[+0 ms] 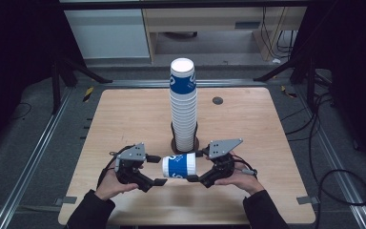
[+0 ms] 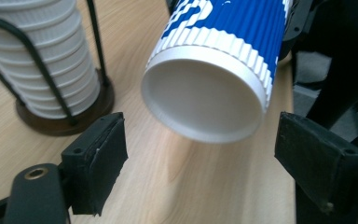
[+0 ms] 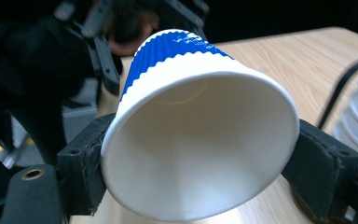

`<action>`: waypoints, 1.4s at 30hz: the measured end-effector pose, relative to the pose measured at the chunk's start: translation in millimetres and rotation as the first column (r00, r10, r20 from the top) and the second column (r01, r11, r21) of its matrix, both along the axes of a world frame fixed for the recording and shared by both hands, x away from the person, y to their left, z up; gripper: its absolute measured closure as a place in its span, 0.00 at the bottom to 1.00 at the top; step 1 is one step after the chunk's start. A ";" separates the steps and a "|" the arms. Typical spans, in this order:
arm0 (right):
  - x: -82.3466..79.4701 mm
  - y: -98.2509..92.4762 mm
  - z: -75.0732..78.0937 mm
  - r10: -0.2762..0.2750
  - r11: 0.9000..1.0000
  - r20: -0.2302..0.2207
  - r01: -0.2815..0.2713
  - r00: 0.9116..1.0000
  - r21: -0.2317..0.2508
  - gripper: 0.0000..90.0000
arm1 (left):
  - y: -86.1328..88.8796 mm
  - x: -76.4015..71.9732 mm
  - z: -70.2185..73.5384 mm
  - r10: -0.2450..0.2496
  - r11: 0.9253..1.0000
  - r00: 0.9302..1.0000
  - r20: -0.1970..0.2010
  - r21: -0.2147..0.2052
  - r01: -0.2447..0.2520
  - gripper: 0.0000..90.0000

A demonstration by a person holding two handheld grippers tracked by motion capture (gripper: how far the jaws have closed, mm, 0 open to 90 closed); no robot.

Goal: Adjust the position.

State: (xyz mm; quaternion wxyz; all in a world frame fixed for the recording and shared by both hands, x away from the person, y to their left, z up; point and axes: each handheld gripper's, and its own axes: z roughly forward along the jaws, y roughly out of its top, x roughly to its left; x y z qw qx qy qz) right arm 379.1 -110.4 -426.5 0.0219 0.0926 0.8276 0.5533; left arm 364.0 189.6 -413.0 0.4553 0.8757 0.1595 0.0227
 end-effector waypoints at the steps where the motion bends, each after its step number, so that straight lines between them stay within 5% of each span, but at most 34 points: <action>1: 0.0 -0.1 -0.4 -0.001 1.000 -0.002 0.001 1.000 -0.013 0.19 | -0.7 0.3 -1.7 0.003 1.000 1.000 0.003 0.021 -0.003 0.17; 10: 0.9 12.4 -12.5 0.008 0.991 -0.019 -0.011 1.000 -0.130 0.19 | -20.2 -3.3 -16.8 -0.031 0.985 0.999 0.022 0.170 0.027 0.15; 15: -1.5 25.1 -20.1 0.039 0.982 -0.039 -0.046 0.998 -0.182 0.19 | -31.2 -7.0 -23.5 -0.065 0.968 0.997 0.040 0.245 0.053 0.16; 23: -4.3 35.2 -24.8 0.081 0.974 -0.056 -0.091 0.995 -0.205 0.19 | -40.1 -11.1 -29.6 -0.100 0.956 0.995 0.031 0.281 0.087 0.24; 31: -4.3 34.6 -23.8 0.082 0.978 -0.055 -0.091 0.995 -0.186 0.16 | -37.4 -10.0 -28.5 -0.103 0.961 0.994 0.029 0.263 0.092 0.29; 42: 2.0 16.3 -8.5 -0.023 0.998 -0.024 0.022 0.999 -0.051 0.10 | -17.8 -0.1 -21.9 -0.019 0.988 1.000 0.024 0.151 0.015 0.29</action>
